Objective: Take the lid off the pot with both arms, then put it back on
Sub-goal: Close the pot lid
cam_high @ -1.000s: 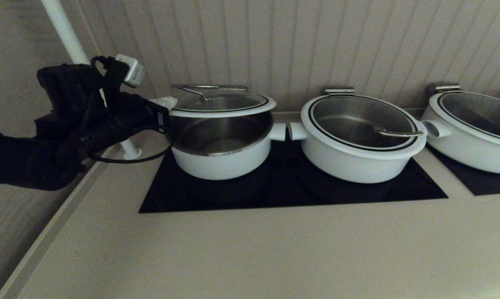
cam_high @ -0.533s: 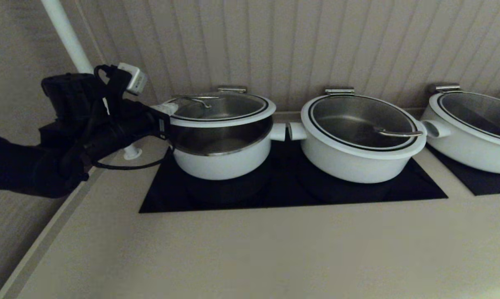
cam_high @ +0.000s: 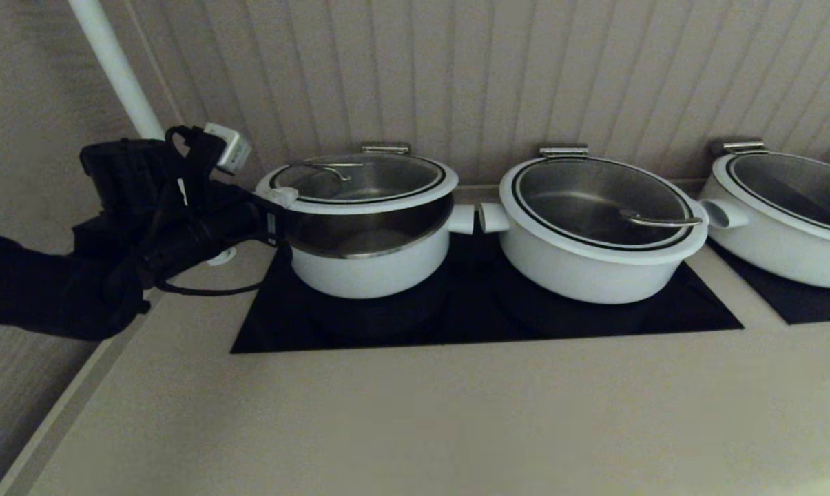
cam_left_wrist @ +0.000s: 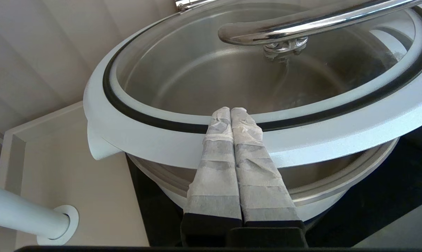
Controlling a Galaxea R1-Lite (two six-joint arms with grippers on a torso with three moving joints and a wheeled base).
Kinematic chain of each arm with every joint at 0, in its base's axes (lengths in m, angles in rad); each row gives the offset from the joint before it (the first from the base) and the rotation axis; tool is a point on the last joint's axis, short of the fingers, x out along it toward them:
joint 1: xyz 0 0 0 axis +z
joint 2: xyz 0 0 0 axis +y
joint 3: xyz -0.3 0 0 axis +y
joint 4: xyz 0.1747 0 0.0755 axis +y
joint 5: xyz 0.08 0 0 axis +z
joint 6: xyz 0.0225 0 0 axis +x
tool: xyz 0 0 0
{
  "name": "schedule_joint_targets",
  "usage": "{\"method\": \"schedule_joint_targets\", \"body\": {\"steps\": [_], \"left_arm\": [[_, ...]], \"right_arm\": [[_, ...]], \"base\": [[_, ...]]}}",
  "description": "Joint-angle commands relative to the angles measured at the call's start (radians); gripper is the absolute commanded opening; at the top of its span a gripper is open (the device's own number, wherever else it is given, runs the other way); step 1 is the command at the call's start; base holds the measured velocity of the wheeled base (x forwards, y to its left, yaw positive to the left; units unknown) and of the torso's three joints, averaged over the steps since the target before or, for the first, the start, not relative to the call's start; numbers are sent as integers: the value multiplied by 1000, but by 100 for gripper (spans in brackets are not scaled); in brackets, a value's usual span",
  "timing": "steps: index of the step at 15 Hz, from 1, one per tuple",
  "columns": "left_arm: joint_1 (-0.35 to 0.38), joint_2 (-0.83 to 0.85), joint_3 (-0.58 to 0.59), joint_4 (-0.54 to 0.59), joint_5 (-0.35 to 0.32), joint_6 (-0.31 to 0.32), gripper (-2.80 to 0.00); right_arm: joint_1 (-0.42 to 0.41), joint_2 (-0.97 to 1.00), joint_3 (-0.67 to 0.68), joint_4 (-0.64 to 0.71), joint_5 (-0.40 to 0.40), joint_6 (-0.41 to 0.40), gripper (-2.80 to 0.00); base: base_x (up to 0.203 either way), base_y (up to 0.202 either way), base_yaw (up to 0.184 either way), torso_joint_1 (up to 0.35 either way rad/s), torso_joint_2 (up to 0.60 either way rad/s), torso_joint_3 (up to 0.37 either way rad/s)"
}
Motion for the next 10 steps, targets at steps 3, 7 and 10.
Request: {"method": "schedule_joint_targets", "body": {"steps": [3, 7, 10], "left_arm": [[0, 13, 1, -4, -1, -1, -280], [0, 21, 2, -5, -1, 0, -280], [0, 42, 9, -52, 0, 2, -280]], "right_arm": [[0, 1, 0, 0, 1, -1, -280], [0, 1, 0, 0, 1, -1, -280], [0, 1, 0, 0, 1, -1, -280]], "base": [[0, 0, 0, 0, 0, 0], [0, 0, 0, 0, 0, 0], [0, 0, 0, 0, 0, 0]]}}
